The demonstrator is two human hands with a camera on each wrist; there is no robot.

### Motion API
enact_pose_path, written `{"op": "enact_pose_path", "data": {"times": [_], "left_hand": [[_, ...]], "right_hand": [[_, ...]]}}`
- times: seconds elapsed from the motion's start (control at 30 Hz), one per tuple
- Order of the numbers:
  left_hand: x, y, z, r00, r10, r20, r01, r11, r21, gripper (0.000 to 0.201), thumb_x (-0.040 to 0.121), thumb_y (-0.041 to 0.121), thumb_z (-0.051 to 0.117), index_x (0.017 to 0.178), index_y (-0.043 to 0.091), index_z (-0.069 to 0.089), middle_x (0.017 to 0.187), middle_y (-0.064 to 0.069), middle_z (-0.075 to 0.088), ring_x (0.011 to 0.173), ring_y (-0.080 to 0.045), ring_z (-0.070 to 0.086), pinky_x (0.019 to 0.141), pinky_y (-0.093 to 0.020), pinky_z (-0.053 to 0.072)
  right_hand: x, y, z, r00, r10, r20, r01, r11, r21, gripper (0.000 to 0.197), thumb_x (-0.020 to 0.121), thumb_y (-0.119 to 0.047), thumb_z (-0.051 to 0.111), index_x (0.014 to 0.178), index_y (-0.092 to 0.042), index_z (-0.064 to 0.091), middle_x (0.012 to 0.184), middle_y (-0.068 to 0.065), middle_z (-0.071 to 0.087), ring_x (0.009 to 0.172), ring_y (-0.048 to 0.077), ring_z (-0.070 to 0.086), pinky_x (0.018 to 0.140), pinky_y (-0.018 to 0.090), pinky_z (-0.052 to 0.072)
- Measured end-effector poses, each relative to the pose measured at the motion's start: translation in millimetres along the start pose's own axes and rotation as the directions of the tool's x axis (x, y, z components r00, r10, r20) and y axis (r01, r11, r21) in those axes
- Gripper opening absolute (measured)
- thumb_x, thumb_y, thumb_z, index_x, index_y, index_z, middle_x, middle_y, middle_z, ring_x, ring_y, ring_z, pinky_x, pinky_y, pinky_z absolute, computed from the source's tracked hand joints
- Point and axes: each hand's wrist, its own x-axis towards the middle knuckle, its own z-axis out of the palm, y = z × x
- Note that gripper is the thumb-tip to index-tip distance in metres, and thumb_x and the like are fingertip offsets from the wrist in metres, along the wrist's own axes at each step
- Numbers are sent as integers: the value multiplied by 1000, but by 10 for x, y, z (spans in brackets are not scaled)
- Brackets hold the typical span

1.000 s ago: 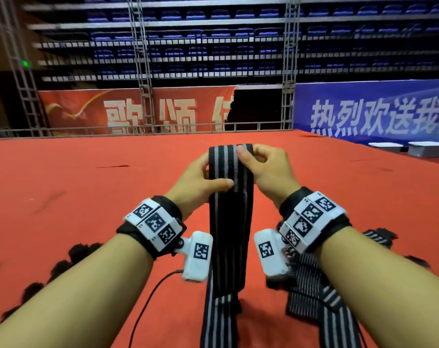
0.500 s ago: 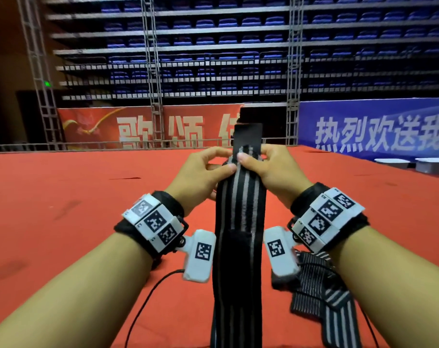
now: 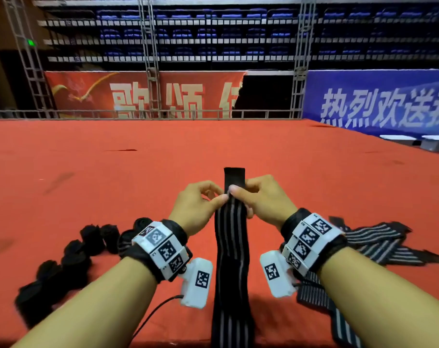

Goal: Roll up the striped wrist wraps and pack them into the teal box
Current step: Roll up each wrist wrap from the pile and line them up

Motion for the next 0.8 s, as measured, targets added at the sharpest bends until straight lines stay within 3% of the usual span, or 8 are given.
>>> {"op": "enact_pose_path", "data": {"times": [0.1,0.2,0.27,0.33,0.43,0.57,0.67,0.8], "left_hand": [[58,-155,125,999,-37,-14,35,992,-122,9,94,14,69,86,14,64,77,0,62,60,-16,58,51,-30,50],[101,-128,191,998,-43,48,54,962,-269,17,102,10,56,92,2,66,78,-7,66,65,-16,64,54,-26,52],[104,-54,201,994,-38,105,73,934,-351,24,105,17,51,91,5,68,74,-3,66,63,-12,64,53,-24,51],[107,-3,211,989,-16,147,75,911,-406,30,104,29,52,89,9,69,75,-3,67,67,-12,64,56,-24,51],[121,-12,230,990,90,113,-37,915,-402,37,95,36,63,99,0,73,86,-10,71,80,-18,64,73,-36,51],[88,77,153,987,126,97,-74,905,-419,27,91,32,69,97,6,75,89,-7,73,81,-19,67,73,-37,52],[21,221,62,981,171,97,-113,896,-430,15,93,22,66,98,12,75,88,-2,75,80,-15,68,68,-28,55],[-116,444,-28,969,235,75,-175,869,-463,23,88,23,69,103,7,74,93,-10,76,83,-20,70,70,-29,57]], "right_hand": [[-7,112,71,997,34,74,-49,975,216,33,95,-27,69,88,5,71,69,13,66,61,23,64,60,31,51],[35,133,61,992,59,111,-95,930,354,21,96,-12,65,115,-2,65,80,17,74,68,26,74,61,28,58],[80,133,53,995,89,40,-97,937,335,15,96,-10,66,109,-3,64,74,20,72,57,25,71,49,26,55],[114,115,52,991,91,-96,-70,977,203,16,92,-18,73,86,-6,64,58,12,65,42,19,61,39,22,43],[142,133,14,975,36,-221,-18,996,83,35,82,-28,83,64,-13,58,46,2,48,37,13,43,41,19,33],[54,43,-76,974,-74,-215,97,990,100,30,83,-34,82,65,-14,66,51,-7,45,49,9,37,50,25,31],[-62,-134,-191,964,-174,-198,203,970,133,22,92,-14,72,72,-6,70,53,-15,60,49,-2,50,54,11,38],[-239,-357,-314,960,-243,-141,263,954,146,19,94,-11,69,78,-1,69,55,-8,57,47,3,47,48,12,36]]}}
